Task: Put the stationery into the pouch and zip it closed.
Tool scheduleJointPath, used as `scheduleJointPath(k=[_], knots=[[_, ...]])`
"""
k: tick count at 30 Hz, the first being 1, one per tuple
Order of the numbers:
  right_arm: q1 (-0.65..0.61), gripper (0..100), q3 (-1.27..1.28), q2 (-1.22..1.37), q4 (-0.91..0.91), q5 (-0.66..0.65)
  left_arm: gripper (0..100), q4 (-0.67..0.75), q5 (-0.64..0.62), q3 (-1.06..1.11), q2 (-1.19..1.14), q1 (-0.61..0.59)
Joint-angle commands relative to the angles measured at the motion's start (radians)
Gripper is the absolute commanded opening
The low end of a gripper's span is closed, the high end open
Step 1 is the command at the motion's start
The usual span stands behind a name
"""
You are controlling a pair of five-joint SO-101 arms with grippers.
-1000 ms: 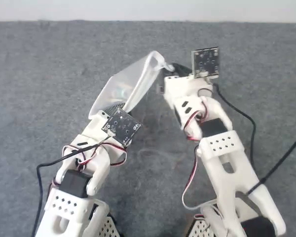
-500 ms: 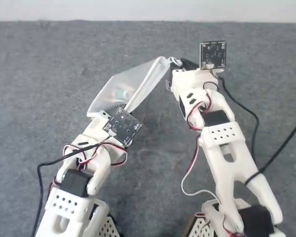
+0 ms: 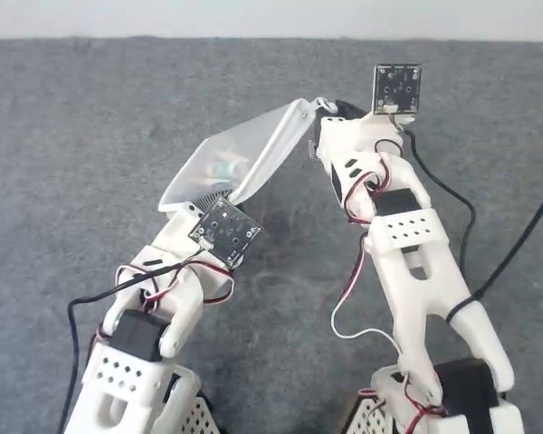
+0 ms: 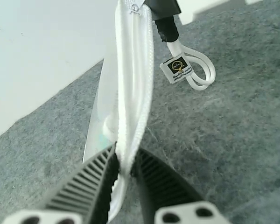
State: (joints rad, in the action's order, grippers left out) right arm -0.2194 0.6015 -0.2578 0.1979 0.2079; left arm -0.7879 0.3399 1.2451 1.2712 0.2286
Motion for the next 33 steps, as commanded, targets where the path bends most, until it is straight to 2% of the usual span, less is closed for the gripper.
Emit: scheduleJointPath(k=[1, 25, 33], knots=[[0.116, 0.6, -0.091, -0.001, -0.027, 0.026, 1, -0.008, -0.012, -0.004, 0.017, -0.006], [0.182, 0.6, -0.1, 0.044, -0.061, 0.026, 1, -0.008, -0.012, -0.004, 0.017, -0.008], [0.127, 0.9, -0.12, -0.021, 0.074, 0.026, 1, -0.011, -0.021, -0.005, 0.017, -0.008]])
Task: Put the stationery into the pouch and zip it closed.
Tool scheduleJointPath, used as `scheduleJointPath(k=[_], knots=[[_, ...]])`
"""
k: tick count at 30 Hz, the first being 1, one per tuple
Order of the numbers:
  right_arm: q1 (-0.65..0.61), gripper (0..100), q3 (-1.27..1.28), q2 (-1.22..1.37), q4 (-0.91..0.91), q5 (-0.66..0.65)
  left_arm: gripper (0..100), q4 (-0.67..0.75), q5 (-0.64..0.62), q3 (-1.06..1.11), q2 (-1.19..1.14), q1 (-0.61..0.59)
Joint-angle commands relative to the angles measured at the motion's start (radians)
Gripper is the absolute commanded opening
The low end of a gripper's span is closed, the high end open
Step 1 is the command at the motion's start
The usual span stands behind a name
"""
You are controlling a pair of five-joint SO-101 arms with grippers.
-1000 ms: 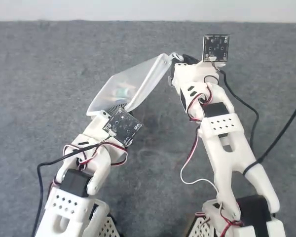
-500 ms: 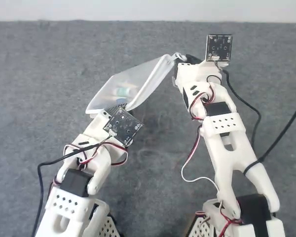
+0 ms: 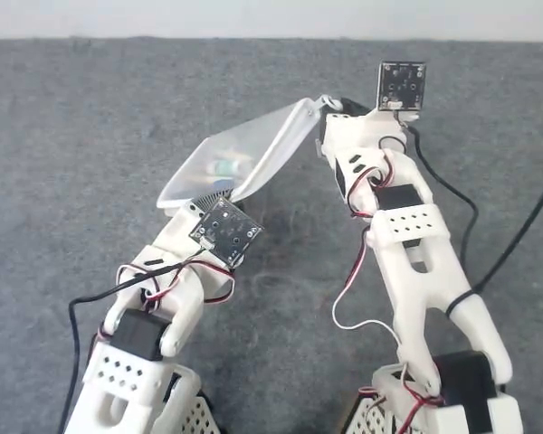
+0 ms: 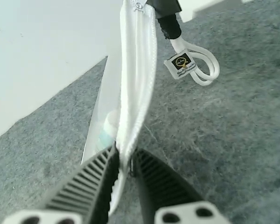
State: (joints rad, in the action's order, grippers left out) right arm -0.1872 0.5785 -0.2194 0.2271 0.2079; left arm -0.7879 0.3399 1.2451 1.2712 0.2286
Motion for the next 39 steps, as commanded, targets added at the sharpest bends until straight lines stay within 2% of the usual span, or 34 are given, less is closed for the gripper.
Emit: scheduleJointPath(k=[1, 6, 18, 26, 33, 35, 39], knots=[[0.082, 2.1, -0.092, -0.076, 0.062, 0.026, 1, -0.011, -0.043, -0.008, 0.017, -0.011], [0.044, 14.3, -0.091, -0.108, 0.159, 0.026, 12, -0.011, -0.144, -0.012, 0.017, -0.015], [0.038, 14.4, -0.097, -0.127, 0.231, 0.021, 15, -0.051, -0.18, -0.03, 0.02, -0.017], [0.033, 14.4, -0.032, -0.352, 0.404, 0.02, 18, -0.115, -0.296, -0.001, 0.207, -0.017], [0.016, 13.5, 0.124, -0.562, 0.43, 0.017, 17, -0.12, -0.324, 0.128, 0.497, -0.017], [0.016, 9.1, 0.161, -0.613, 0.426, -0.011, 15, -0.12, -0.324, 0.162, 0.566, -0.017], [0.016, 0.8, 0.219, -0.699, 0.421, -0.054, 6, -0.109, -0.318, 0.16, 0.543, -0.017]])
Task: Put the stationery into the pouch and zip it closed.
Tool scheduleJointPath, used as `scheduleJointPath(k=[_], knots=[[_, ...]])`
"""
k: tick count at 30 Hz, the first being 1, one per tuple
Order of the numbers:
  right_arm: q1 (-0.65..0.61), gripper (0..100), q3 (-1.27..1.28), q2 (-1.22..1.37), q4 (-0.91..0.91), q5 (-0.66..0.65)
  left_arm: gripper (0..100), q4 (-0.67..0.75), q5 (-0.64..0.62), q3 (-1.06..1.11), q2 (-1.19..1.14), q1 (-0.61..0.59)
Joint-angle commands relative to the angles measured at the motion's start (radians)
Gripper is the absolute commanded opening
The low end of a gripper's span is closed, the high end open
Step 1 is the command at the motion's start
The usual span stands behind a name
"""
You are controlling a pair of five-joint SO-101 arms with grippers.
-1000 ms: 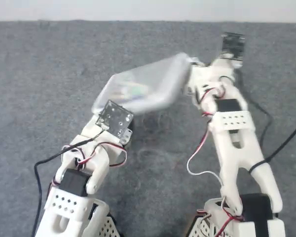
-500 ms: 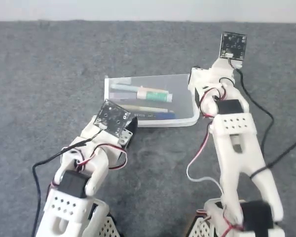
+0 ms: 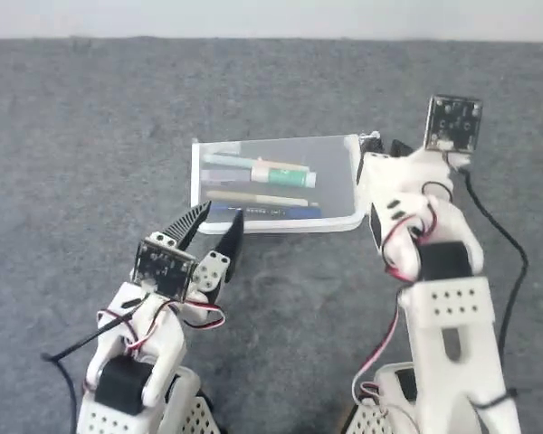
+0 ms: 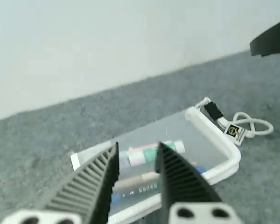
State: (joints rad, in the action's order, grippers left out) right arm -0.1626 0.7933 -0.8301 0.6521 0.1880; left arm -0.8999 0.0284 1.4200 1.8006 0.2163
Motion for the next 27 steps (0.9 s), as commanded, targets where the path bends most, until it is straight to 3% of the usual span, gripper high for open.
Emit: scheduleJointPath(k=[1, 6, 11, 24, 27], knots=[[-0.007, 0.4, 0.021, -0.107, -0.004, -0.037, 4, 0.006, -0.006, -0.015, 0.014, -0.005], [-0.002, 0.6, 0.157, -0.208, 0.001, -0.037, 2, 0.003, -0.005, -0.015, 0.021, -0.005], [-0.002, 0.6, 0.361, -0.36, -0.004, -0.038, 2, 0.006, -0.012, -0.015, 0.023, -0.084], [-0.002, 0.6, 0.76, -0.99, 0.007, -0.038, 2, 0.025, -0.012, 0.007, 0.023, -0.086], [-0.002, 0.6, 0.79, -0.978, 0.007, -0.034, 2, 0.057, -0.012, 0.03, 0.023, -0.089]])
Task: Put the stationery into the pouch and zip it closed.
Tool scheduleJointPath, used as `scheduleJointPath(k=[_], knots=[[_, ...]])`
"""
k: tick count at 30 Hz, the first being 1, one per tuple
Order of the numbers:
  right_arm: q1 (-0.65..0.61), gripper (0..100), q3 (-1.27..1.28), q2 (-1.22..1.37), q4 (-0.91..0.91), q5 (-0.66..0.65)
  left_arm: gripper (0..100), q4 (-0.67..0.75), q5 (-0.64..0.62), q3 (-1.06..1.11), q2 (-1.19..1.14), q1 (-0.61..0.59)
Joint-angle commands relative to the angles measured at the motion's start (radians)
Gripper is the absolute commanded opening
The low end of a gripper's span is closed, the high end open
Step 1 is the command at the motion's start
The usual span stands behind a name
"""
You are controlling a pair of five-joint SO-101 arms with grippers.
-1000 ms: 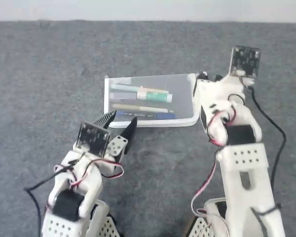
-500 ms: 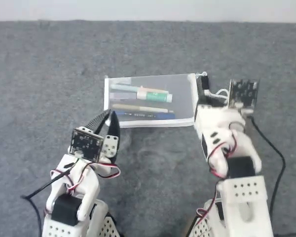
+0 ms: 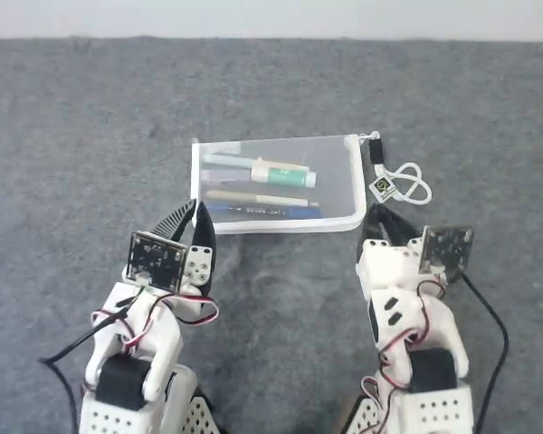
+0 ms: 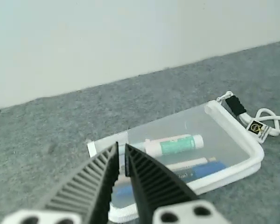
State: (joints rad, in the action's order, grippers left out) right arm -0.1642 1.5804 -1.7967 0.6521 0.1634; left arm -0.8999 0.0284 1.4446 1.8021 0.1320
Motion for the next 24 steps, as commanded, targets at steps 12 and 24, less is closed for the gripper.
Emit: scheduleJointPath(k=[12, 24], knots=[[-0.007, 0.6, 0.103, -0.019, 0.097, -0.011, 2, 0.075, -0.006, 0.035, 0.021, -0.002], [-0.007, 0.6, 0.103, -0.019, 0.526, -0.012, 2, 0.123, -0.009, 0.242, 0.017, -0.121]])
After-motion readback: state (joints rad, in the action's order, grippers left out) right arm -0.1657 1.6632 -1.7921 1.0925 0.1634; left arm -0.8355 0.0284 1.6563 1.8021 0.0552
